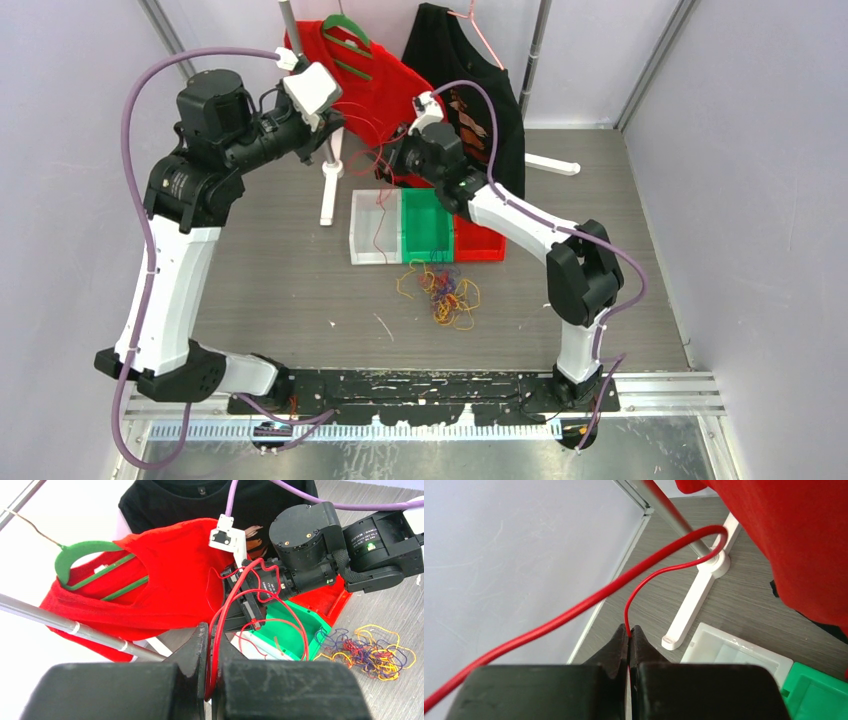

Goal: Untangle the cables

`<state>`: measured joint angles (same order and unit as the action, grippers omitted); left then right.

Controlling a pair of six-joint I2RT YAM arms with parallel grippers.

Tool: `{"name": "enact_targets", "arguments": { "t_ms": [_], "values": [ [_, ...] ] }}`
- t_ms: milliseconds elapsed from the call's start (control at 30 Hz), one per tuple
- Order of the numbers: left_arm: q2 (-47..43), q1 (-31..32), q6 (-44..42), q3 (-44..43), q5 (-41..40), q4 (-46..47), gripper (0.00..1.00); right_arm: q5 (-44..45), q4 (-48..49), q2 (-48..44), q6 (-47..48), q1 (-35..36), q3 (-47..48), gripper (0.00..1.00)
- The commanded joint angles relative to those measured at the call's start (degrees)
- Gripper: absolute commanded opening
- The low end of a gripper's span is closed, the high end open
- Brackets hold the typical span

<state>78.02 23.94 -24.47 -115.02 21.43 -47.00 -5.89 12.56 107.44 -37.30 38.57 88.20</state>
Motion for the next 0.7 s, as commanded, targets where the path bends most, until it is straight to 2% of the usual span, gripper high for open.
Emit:
{"name": "enact_targets", "arguments": {
  "t_ms": [0,200,400,667],
  "values": [
    [-0.58,0.14,-0.10,-3.73,-0.78,2.99,0.00,-3.98,5.06,-6.64,-2.23,-0.51,3.87,0.01],
    [-1.09,0.14,-0.24,-3.62,-1.30,3.24,0.00,-4.57,5.02,-9.44,-1.63,-0.51,4.71,0.01],
    [-1.62,0.15,-0.25,-3.14,-1.06,3.06,0.00,-5.18,6.29,-10.60,-2.67,-0.35,1.56,0.01],
    [-4.29,0.12,-0.27,6.32,-1.57,2.70,0.00,-1.32,3.44,-7.51,1.72,0.51,-4.59,0.01]
  ]
}}
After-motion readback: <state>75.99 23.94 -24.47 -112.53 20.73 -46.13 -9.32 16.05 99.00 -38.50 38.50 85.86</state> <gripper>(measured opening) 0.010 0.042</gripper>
